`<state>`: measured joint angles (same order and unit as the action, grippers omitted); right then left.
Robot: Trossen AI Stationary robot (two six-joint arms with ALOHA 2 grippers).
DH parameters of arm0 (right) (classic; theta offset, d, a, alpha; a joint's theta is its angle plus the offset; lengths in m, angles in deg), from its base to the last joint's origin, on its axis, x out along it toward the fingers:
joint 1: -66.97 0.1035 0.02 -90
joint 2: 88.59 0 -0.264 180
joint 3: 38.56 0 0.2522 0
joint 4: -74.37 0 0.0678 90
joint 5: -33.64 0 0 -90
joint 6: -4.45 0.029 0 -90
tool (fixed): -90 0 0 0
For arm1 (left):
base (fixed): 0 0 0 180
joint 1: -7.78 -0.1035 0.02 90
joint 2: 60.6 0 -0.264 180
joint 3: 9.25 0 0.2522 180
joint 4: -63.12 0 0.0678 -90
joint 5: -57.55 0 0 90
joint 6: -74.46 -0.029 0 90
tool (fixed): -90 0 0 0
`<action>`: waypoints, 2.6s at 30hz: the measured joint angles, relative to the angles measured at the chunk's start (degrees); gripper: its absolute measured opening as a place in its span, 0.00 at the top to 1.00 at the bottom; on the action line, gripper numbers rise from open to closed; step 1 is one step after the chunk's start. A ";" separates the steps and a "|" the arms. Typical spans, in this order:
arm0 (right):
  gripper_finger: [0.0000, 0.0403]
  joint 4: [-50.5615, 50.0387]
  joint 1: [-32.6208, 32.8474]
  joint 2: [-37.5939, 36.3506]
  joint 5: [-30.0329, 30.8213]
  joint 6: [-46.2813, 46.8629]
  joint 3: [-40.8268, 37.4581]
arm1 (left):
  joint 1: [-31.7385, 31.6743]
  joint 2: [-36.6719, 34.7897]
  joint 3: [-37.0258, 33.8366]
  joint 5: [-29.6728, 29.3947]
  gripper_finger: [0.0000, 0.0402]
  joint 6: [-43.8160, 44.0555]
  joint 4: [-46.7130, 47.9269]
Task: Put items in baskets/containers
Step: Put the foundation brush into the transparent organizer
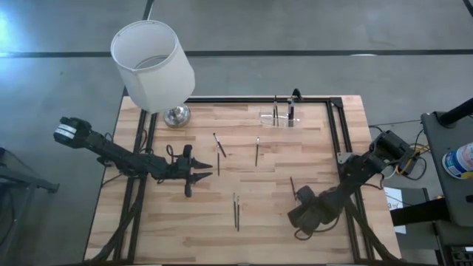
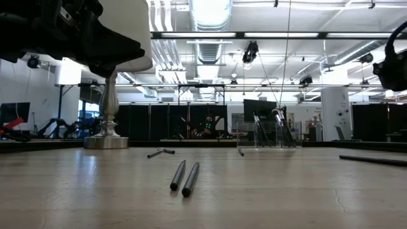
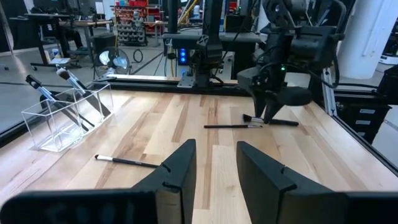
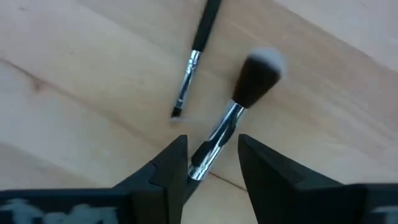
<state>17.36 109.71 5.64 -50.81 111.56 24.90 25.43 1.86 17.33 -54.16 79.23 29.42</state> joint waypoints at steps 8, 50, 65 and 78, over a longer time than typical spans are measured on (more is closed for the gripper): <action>0.74 0.09 0.00 0.37 -0.20 -1.46 -0.55 | 0.00 0.00 0.00 0.02 0.73 0.21 -0.02; 0.92 75.21 -28.08 -22.86 22.75 -94.21 -22.98 | -0.02 0.00 0.00 0.02 0.73 -0.83 -0.50; 0.92 92.20 -61.00 -16.26 29.13 -101.15 -24.61 | -0.09 0.00 0.00 0.02 0.73 -1.44 -0.50; 0.92 102.02 -69.59 0.67 29.10 -99.33 -22.12 | -0.10 0.00 0.00 0.04 0.73 -1.40 -0.49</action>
<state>119.38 40.12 6.31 -21.70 12.23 2.77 25.33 1.86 17.33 -54.12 77.83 28.93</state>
